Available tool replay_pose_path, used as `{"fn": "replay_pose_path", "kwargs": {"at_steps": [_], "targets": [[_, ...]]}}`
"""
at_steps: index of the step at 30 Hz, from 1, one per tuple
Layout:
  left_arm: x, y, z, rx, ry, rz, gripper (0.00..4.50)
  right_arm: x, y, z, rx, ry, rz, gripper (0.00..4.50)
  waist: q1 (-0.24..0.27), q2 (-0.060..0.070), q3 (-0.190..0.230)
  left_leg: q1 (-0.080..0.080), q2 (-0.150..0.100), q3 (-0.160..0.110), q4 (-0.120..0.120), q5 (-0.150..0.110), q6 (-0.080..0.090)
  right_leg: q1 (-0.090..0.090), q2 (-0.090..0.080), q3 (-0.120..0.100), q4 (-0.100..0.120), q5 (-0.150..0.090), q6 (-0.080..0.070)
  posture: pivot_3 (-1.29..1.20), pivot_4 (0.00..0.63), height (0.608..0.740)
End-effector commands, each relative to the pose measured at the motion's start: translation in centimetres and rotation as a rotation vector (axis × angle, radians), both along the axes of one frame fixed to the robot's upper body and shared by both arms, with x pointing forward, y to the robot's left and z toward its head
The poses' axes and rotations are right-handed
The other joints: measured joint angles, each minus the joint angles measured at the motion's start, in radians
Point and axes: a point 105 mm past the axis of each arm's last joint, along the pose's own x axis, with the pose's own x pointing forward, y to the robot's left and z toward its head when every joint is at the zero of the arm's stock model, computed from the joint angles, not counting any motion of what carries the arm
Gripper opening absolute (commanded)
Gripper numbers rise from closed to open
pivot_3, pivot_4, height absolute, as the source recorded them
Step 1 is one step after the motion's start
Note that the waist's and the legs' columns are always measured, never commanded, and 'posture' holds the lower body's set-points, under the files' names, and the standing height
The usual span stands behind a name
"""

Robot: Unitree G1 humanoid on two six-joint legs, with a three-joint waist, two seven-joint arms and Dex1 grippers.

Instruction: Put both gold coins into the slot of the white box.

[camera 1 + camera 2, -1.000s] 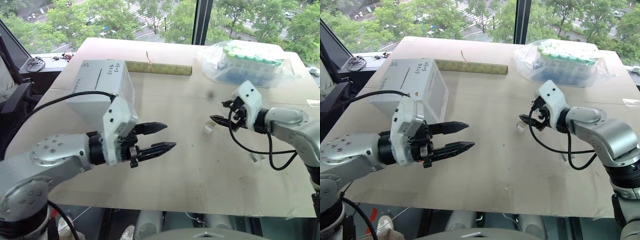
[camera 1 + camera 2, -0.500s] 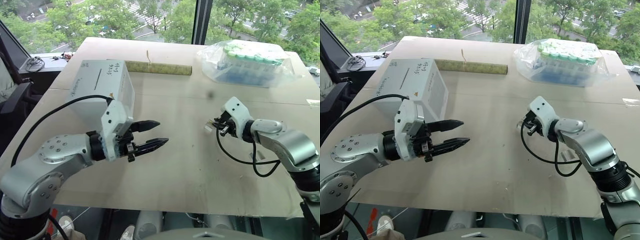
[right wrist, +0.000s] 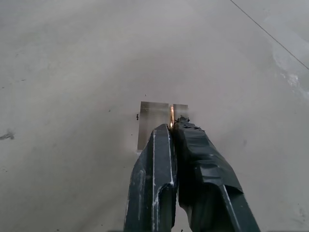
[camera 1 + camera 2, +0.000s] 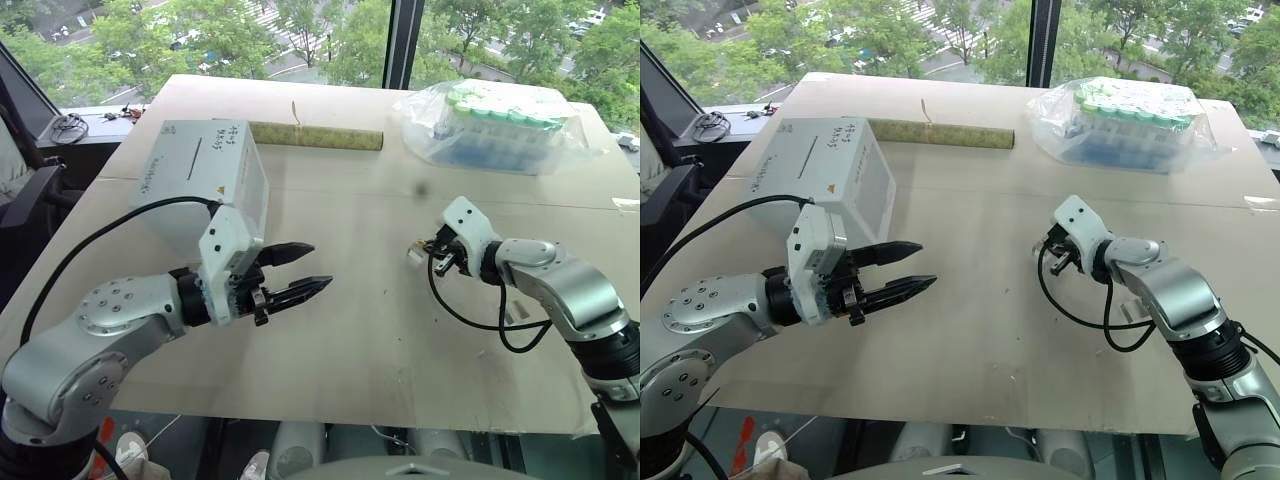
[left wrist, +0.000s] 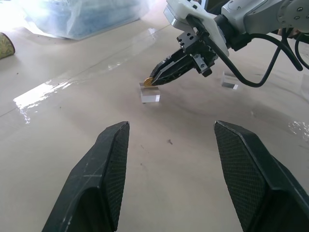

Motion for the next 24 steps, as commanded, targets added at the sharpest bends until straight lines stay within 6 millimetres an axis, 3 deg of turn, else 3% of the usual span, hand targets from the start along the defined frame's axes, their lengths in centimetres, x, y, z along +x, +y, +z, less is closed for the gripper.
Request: {"fn": "replay_pose_path", "kwargs": {"at_steps": [1, 8, 10, 15, 19, 24], "targets": [[-0.4, -0.4, 0.8, -0.01, -0.045, -0.017, 2.86, 0.3, 0.3, 1.6, 0.008, -0.058, 0.019, 0.05, 0.0, 0.0, 0.0, 0.0, 0.0, 0.0, 0.0, 0.0, 0.0, 0.0, 0.0, 0.0, 0.0, 0.0, 0.0, 0.0, 0.15, 0.74], [0.8, -0.4, 1.6, -0.139, -0.017, 0.037, 2.86, 0.0, 0.5, 3.7, 0.085, -0.078, 0.04, 0.05, 0.001, 0.0, 0.0, 0.0, 0.0, 0.0, 0.0, 0.0, 0.0, 0.0, 0.0, 0.0, 0.0, 0.0, 0.0, 0.0, 0.15, 0.74], [1.2, -0.4, 1.9, -0.222, 0.054, 0.029, 2.86, -0.5, 0.8, 5.8, 0.194, -0.092, 0.077, 0.05, 0.001, 0.0, 0.0, 0.0, 0.0, 0.0, 0.0, 0.0, 0.0, 0.0, 0.0, 0.0, 0.0, 0.0, 0.0, 0.0, 0.15, 0.74], [2.1, -1.4, 3.3, -0.363, 0.16, -0.048, 2.86, -4.2, 3.2, 10.6, 0.437, -0.115, 0.331, 0.05, 0.0, 0.0, 0.0, 0.0, 0.0, -0.002, 0.0, 0.0, 0.0, 0.0, 0.0, -0.001, 0.0, 0.002, 0.004, 0.0, 0.15, 0.74], [2.7, -2.5, 4.3, -0.397, 0.174, -0.115, 1.74, -6.6, 4.9, 13.5, 0.524, -0.121, 0.481, 0.0, -0.001, 0.0, 0.0, 0.0, 0.0, -0.002, 0.0, 0.0, 0.0, 0.0, 0.001, 0.0, 0.001, 0.003, 0.004, 0.0, 0.15, 0.74], [3.0, -3.5, 5.2, -0.416, 0.182, -0.189, 1.74, -8.1, 6.1, 14.9, 0.542, -0.125, 0.559, 0.0, 0.0, 0.0, 0.0, 0.0, 0.0, -0.002, 0.0, 0.0, 0.0, 0.001, 0.001, 0.0, 0.001, 0.003, 0.004, 0.0, 0.15, 0.74]]}}
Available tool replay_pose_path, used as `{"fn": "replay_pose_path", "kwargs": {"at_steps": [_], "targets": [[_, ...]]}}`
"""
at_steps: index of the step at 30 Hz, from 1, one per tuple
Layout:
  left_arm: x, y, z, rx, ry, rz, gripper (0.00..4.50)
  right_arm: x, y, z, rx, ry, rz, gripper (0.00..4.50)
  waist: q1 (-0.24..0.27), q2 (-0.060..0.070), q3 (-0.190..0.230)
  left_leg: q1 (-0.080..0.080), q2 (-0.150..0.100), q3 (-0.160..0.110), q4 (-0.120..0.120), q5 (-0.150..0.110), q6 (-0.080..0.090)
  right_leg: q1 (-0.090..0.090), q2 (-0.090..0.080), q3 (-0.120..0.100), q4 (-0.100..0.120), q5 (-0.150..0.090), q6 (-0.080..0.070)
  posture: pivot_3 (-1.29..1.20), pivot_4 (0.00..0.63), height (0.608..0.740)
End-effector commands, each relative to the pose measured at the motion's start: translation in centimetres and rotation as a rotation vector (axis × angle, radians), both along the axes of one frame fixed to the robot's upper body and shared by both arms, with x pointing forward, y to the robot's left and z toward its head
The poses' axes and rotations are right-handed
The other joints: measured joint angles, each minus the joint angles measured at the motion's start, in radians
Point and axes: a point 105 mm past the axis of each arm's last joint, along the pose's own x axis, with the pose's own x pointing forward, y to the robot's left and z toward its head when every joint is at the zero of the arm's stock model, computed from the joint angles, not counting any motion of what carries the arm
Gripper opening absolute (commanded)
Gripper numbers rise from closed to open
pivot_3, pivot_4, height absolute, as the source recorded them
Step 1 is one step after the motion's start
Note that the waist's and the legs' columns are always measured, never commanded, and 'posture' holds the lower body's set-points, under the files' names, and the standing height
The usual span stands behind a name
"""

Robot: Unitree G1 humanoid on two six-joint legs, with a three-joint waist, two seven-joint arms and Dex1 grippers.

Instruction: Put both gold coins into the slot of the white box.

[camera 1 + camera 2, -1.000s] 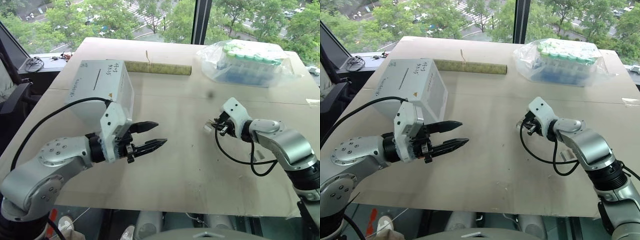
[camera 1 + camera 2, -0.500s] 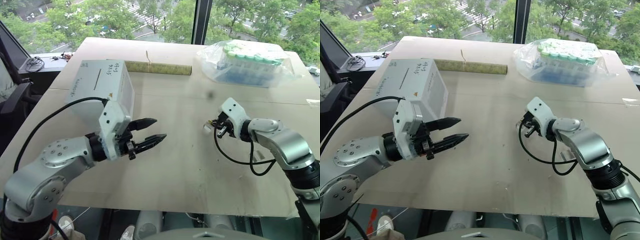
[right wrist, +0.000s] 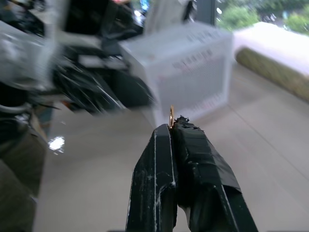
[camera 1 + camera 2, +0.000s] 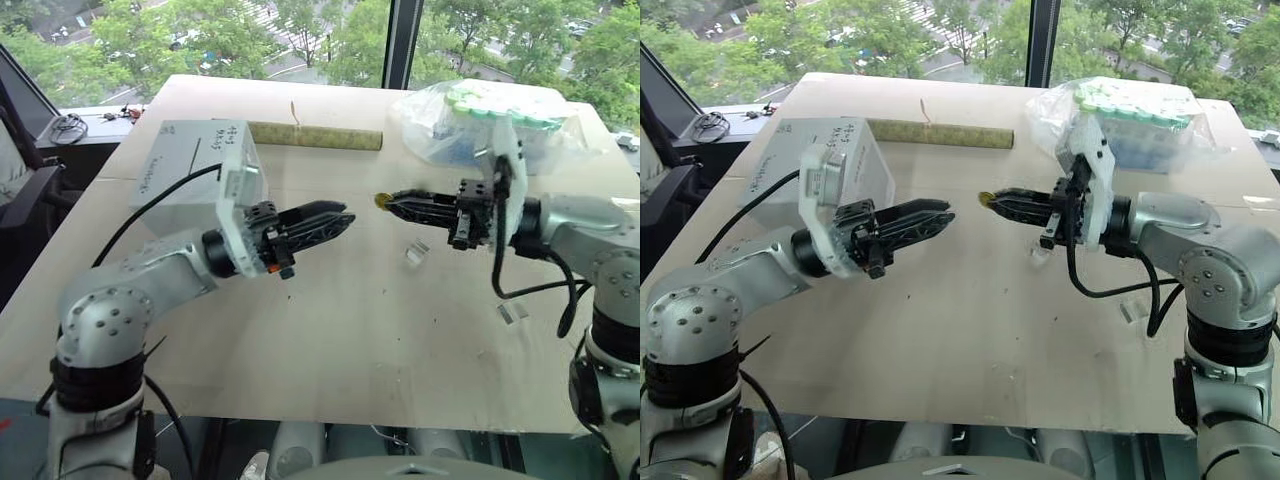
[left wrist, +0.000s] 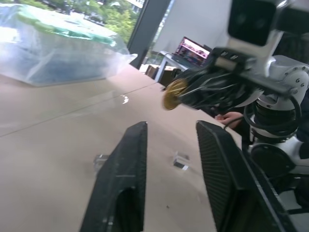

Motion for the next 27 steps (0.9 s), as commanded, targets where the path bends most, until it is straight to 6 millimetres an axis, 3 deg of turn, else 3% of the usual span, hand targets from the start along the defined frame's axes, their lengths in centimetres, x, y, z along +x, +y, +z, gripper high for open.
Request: {"fn": "replay_pose_path", "kwargs": {"at_steps": [1, 8, 11, 12, 13, 27], "targets": [[-0.2, -0.8, 1.0, -0.024, -0.02, -0.073, 1.74, -1.5, 0.5, 1.4, 0.024, -0.043, 0.056, 0.0, 0.002, 0.0, 0.0, 0.0, 0.0, 0.0, 0.0, 0.0, 0.0, 0.0, 0.0, 0.0, 0.0, 0.0, 0.0, 0.0, 0.15, 0.74], [-0.3, -1.7, 1.5, -0.014, -0.043, -0.153, 1.74, -2.4, 0.9, 1.4, 0.016, -0.052, 0.09, 0.0, -0.001, 0.0, 0.0, 0.0, 0.0, 0.0, 0.0, 0.0, 0.0, 0.0, 0.0, 0.0, 0.0, 0.0, 0.0, 0.0, 0.15, 0.74], [-0.6, -1.9, 1.4, -0.003, -0.049, -0.179, 0.84, -2.6, 0.8, 1.3, 0.014, -0.054, 0.089, 0.0, 0.0, 0.0, 0.0, 0.0, 0.0, 0.0, 0.0, 0.0, 0.0, 0.0, 0.0, 0.0, 0.0, 0.0, 0.0, 0.0, 0.15, 0.74], [-0.6, -1.9, 1.5, -0.002, -0.052, -0.184, 0.19, -2.6, 0.8, 1.3, 0.013, -0.054, 0.09, 0.0, 0.0, 0.0, 0.0, 0.0, 0.0, 0.0, 0.0, 0.0, 0.0, 0.0, 0.0, 0.0, 0.0, 0.0, 0.0, 0.0, 0.15, 0.74], [-0.6, -2.0, 1.5, -0.002, -0.054, -0.188, 0.03, -2.7, 0.8, 1.2, 0.012, -0.055, 0.091, 0.0, 0.0, 0.0, 0.0, 0.0, 0.0, 0.0, 0.0, 0.0, 0.0, 0.0, 0.0, 0.0, 0.0, 0.0, 0.0, 0.0, 0.15, 0.74], [-1.1, -2.1, 2.0, -0.01, -0.06, -0.255, 0.03, -3.7, 0.7, 0.5, -0.011, -0.013, 0.151, 0.0, 0.0, 0.0, 0.0, 0.0, 0.0, 0.0, 0.0, 0.0, 0.0, 0.0, 0.0, 0.0, 0.0, 0.0, 0.0, 0.0, 0.15, 0.74]]}}
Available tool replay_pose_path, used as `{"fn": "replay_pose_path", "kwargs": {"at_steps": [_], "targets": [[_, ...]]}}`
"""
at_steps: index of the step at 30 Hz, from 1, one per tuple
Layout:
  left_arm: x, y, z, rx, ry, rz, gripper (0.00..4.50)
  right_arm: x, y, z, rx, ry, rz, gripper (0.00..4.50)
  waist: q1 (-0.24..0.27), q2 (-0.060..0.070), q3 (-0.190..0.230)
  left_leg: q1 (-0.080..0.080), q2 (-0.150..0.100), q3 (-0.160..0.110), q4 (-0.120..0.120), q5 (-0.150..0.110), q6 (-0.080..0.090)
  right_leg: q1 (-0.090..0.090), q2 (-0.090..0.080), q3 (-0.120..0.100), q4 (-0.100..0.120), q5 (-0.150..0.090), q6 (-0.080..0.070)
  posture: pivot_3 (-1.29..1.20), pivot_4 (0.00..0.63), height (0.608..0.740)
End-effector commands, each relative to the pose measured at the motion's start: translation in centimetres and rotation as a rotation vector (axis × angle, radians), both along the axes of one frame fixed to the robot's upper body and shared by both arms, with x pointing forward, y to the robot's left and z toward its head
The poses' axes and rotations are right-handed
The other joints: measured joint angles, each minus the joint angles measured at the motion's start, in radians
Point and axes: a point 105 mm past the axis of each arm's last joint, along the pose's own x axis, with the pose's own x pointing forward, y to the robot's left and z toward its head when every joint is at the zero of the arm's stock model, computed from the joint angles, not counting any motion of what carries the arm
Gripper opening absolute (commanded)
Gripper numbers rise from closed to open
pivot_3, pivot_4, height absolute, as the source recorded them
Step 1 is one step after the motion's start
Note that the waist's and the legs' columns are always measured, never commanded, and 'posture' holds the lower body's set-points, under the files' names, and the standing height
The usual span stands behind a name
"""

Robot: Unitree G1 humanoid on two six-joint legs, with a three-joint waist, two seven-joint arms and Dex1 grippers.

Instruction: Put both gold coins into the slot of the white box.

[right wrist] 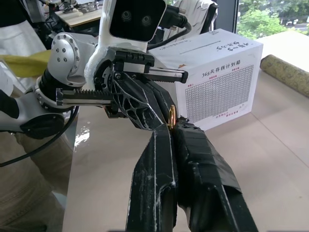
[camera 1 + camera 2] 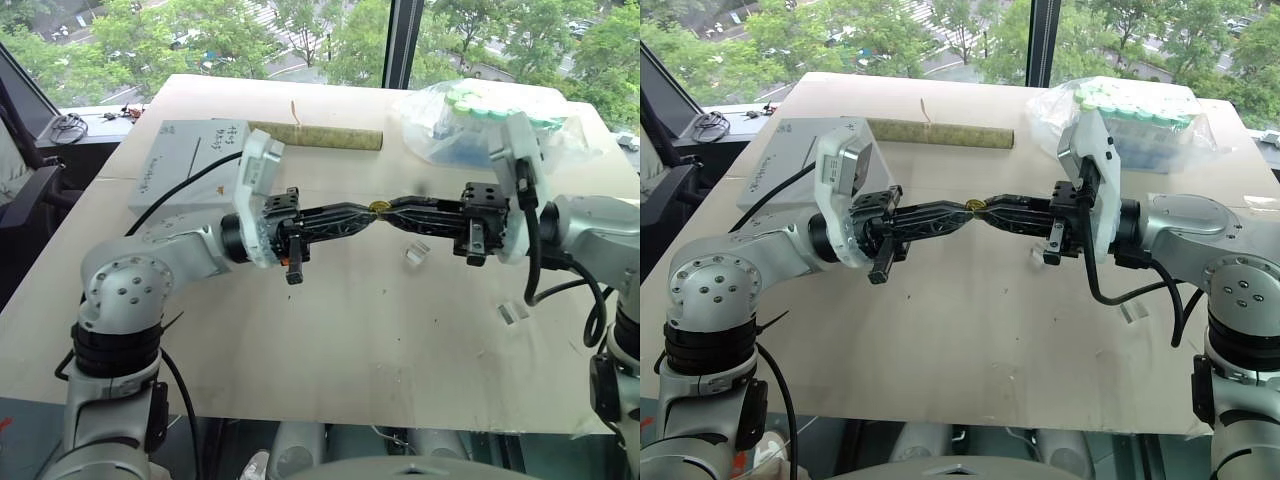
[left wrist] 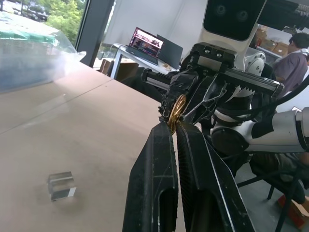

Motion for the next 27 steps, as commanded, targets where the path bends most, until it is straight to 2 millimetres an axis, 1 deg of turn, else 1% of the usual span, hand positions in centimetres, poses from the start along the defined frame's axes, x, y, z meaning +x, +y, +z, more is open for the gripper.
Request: {"fn": "replay_pose_path", "kwargs": {"at_steps": [1, 12, 18, 21, 24, 25, 26, 27], "targets": [[-0.5, -0.3, 1.1, -0.023, -0.032, -0.039, 0.03, -1.8, 0.8, 0.2, -0.007, -0.025, 0.095, 0.0, 0.0, 0.0, 0.0, 0.0, 0.0, 0.0, 0.0, 0.0, 0.0, 0.0, 0.0, 0.0, 0.0, 0.0, 0.0, 0.0, 0.15, 0.74], [-0.9, -0.3, 1.2, -0.046, 0.001, -0.069, 0.03, -2.4, 0.8, 0.1, 0.008, -0.004, 0.123, 0.0, 0.0, 0.0, 0.0, 0.0, 0.0, 0.0, 0.0, 0.0, 0.0, 0.0, 0.0, 0.0, 0.0, 0.0, 0.0, 0.0, 0.15, 0.74], [-1.2, -0.1, 1.6, -0.067, 0.02, -0.091, 0.03, -2.6, 0.7, 0.5, 0.043, 0.005, 0.142, 0.0, 0.0, 0.0, 0.0, 0.0, 0.0, 0.0, 0.0, 0.0, 0.0, 0.0, 0.0, 0.0, 0.0, 0.0, 0.0, 0.0, 0.15, 0.74], [-1.3, 0.0, 1.7, -0.072, 0.022, -0.095, 0.03, -2.3, 0.6, 1.2, 0.089, 0.013, 0.141, 0.0, 0.0, 0.0, 0.0, 0.0, 0.0, 0.0, 0.0, 0.0, 0.0, 0.0, 0.0, 0.0, 0.0, 0.0, 0.0, 0.0, 0.15, 0.74], [-1.4, 0.0, 1.7, -0.076, 0.023, -0.097, 0.0, -2.3, 0.5, 1.5, 0.112, 0.028, 0.155, 0.89, 0.0, 0.0, 0.0, 0.0, 0.0, 0.0, 0.0, 0.0, 0.0, 0.0, 0.0, 0.0, 0.0, 0.0, 0.0, 0.0, 0.15, 0.74], [-1.4, 0.0, 1.8, -0.079, 0.024, -0.1, 0.0, -2.4, 0.4, 1.5, 0.111, 0.03, 0.157, 1.43, 0.0, 0.0, 0.0, 0.0, 0.0, 0.0, 0.0, 0.0, 0.0, 0.0, 0.0, 0.0, 0.0, 0.0, 0.0, 0.0, 0.15, 0.74], [-1.5, 0.0, 1.9, -0.085, 0.026, -0.103, 0.0, -2.4, 0.4, 1.6, 0.113, 0.032, 0.155, 1.8, 0.0, 0.0, 0.0, 0.0, 0.0, 0.0, 0.0, 0.0, 0.0, 0.0, 0.0, 0.0, 0.0, 0.0, 0.0, 0.0, 0.15, 0.74], [-1.6, 0.0, 1.9, -0.089, 0.028, -0.105, 0.0, -2.3, 0.4, 1.6, 0.116, 0.033, 0.152, 2.31, 0.0, 0.0, 0.0, 0.0, 0.0, 0.0, 0.0, 0.0, 0.0, 0.0, 0.0, 0.0, 0.0, 0.0, 0.0, 0.0, 0.15, 0.74]]}}
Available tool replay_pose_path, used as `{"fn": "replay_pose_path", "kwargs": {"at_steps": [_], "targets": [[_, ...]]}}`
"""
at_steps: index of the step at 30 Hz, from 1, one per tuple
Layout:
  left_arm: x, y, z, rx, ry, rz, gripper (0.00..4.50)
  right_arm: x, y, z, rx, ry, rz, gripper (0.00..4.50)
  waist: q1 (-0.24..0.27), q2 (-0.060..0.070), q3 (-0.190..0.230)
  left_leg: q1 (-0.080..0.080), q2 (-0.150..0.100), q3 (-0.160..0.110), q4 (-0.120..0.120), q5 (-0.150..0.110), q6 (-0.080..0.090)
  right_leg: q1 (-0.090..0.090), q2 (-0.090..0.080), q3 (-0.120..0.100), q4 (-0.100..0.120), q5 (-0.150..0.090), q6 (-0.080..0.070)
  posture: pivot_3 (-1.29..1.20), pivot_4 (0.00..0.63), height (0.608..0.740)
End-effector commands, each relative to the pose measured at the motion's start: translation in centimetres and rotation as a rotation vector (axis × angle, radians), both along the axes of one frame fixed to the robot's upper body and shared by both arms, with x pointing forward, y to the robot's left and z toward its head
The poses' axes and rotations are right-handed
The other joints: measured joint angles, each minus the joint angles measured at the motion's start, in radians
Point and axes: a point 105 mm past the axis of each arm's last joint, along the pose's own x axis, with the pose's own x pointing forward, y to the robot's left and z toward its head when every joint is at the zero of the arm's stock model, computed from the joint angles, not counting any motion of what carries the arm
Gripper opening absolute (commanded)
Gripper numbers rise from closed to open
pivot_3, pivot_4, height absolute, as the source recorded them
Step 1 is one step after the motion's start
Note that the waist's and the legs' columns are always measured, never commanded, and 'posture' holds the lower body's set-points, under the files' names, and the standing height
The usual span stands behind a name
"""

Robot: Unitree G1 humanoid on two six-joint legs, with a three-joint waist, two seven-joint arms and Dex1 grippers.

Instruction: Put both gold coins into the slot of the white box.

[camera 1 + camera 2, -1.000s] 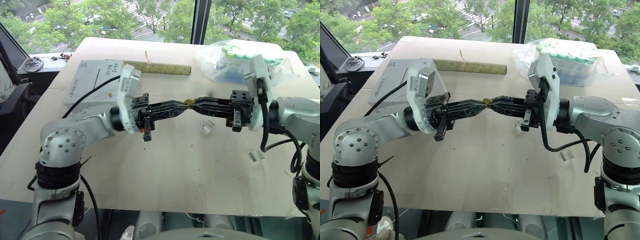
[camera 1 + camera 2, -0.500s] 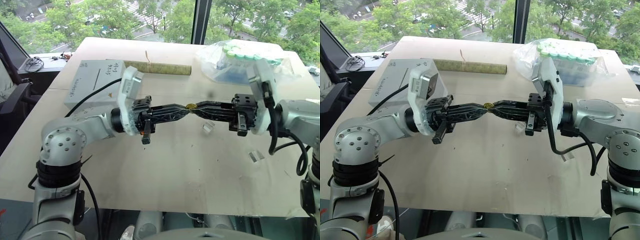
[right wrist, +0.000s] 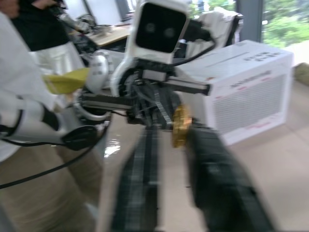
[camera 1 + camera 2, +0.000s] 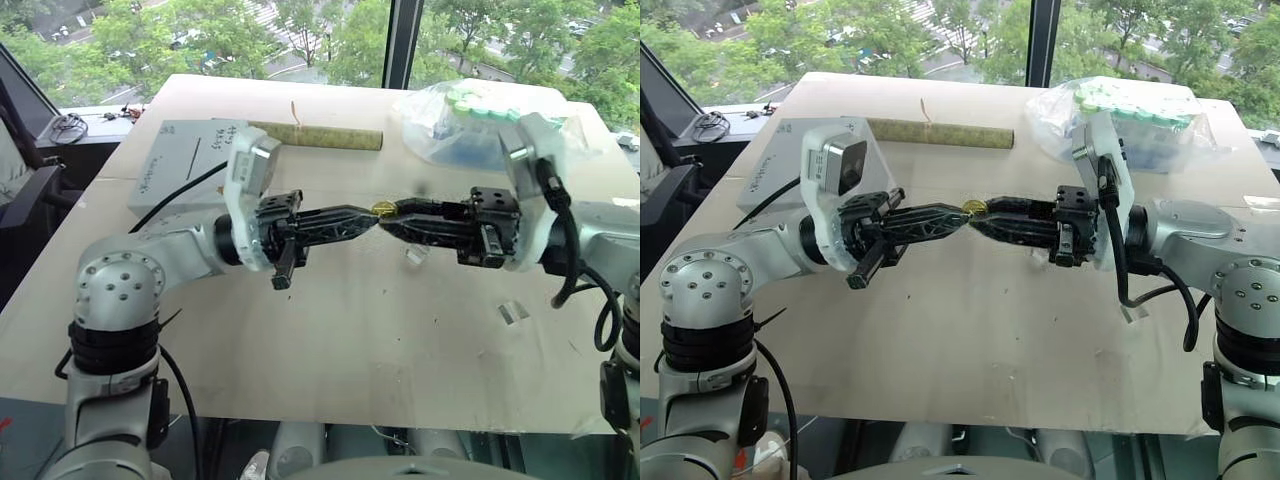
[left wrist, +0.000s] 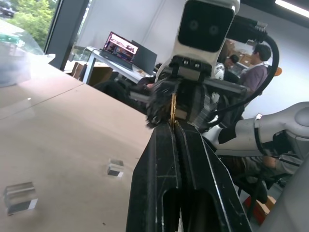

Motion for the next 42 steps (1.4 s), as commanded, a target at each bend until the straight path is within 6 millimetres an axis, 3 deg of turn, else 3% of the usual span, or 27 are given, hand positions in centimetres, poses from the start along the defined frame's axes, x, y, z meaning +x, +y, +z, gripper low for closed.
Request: {"fn": "replay_pose_path", "kwargs": {"at_steps": [1, 4, 9, 13, 19, 22, 25, 28, 31, 42], "targets": [[-0.6, 0.0, 1.0, -0.028, -0.03, -0.016, 0.0, -0.8, 0.0, 1.1, 0.032, -0.036, 0.03, 2.8, 0.0, 0.0, 0.0, 0.0, 0.0, 0.0, 0.0, 0.0, 0.0, 0.0, 0.0, 0.0, 0.0, 0.0, 0.0, 0.0, 0.15, 0.74], [-0.6, 0.0, 1.1, -0.03, -0.029, -0.01, 0.0, -0.4, -0.2, 1.1, 0.024, -0.047, 0.0, 4.42, 0.0, 0.0, 0.0, 0.0, 0.0, 0.0, 0.0, 0.0, 0.0, 0.0, 0.0, 0.0, 0.0, 0.0, 0.0, 0.0, 0.15, 0.74], [-0.4, 0.8, 1.5, -0.038, -0.042, 0.053, 0.0, 0.2, -0.7, 1.2, -0.02, -0.136, -0.077, 4.47, 0.0, 0.0, 0.0, 0.0, 0.0, 0.0, 0.0, 0.0, 0.0, 0.0, 0.0, 0.0, 0.0, 0.0, 0.0, 0.0, 0.15, 0.74], [0.4, 2.3, 2.9, -0.06, -0.09, 0.219, 0.0, 1.3, -1.6, 1.3, -0.089, -0.275, -0.189, 4.47, 0.0, 0.0, 0.0, 0.0, 0.0, 0.0, 0.0, 0.0, 0.0, 0.0, 0.0, 0.0, 0.0, 0.0, 0.0, 0.0, 0.15, 0.74], [4.1, 6.7, 5.0, 0.077, -0.317, 0.902, 0.0, 3.2, -3.8, 2.8, -0.146, -0.483, -0.328, 4.47, 0.002, -0.001, 0.0, 0.0, 0.0, 0.0, 0.0, 0.0, 0.0, 0.0, 0.0, 0.001, -0.001, 0.0, 0.0, 0.0, 0.15, 0.74], [6.1, 10.6, 4.9, 0.286, -0.372, 1.343, 0.0, 3.4, -4.1, 3.8, -0.141, -0.528, -0.304, 4.47, 0.002, -0.001, 0.0, 0.001, 0.0, 0.001, 0.0, 0.0, 0.0, 0.0, 0.0, 0.001, 0.0, 0.0, 0.0, 0.0, 0.15, 0.74], [6.4, 13.5, 5.3, 0.397, -0.387, 1.62, 0.0, 3.4, -4.3, 4.1, -0.151, -0.552, -0.269, 4.47, 0.002, -0.001, 0.001, 0.0, 0.0, 0.0, 0.0, 0.0, 0.0, 0.0, 0.0, 0.001, 0.0, 0.0, 0.0, 0.0, 0.15, 0.74], [6.6, 16.0, 5.1, 0.55, -0.347, 1.784, 0.0, 3.5, -4.6, 3.8, -0.17, -0.542, -0.24, 4.47, 0.003, -0.004, 0.002, 0.0, 0.0, 0.0, 0.0, 0.0, 0.0, 0.0, 0.0, 0.0, -0.001, 0.0, 0.0, 0.0, 0.15, 0.74], [7.1, 17.2, 4.8, 0.637, -0.254, 1.793, 0.0, 3.8, -4.9, 3.6, -0.181, -0.545, -0.23, 4.47, 0.004, -0.004, 0.003, 0.0, 0.0, 0.0, 0.0, 0.0, 0.0, 0.0, 0.0, 0.0, -0.001, 0.0, 0.0, 0.0, 0.15, 0.74], [8.3, 15.9, 2.1, 0.648, -0.034, 1.568, 0.0, 2.8, -4.2, 4.2, -0.186, -0.587, -0.179, 4.47, 0.001, -0.005, 0.003, 0.0, 0.0, 0.0, 0.0, 0.0, -0.001, 0.0, 0.0, -0.001, 0.0, 0.0, 0.0, 0.0, 0.15, 0.74]]}}
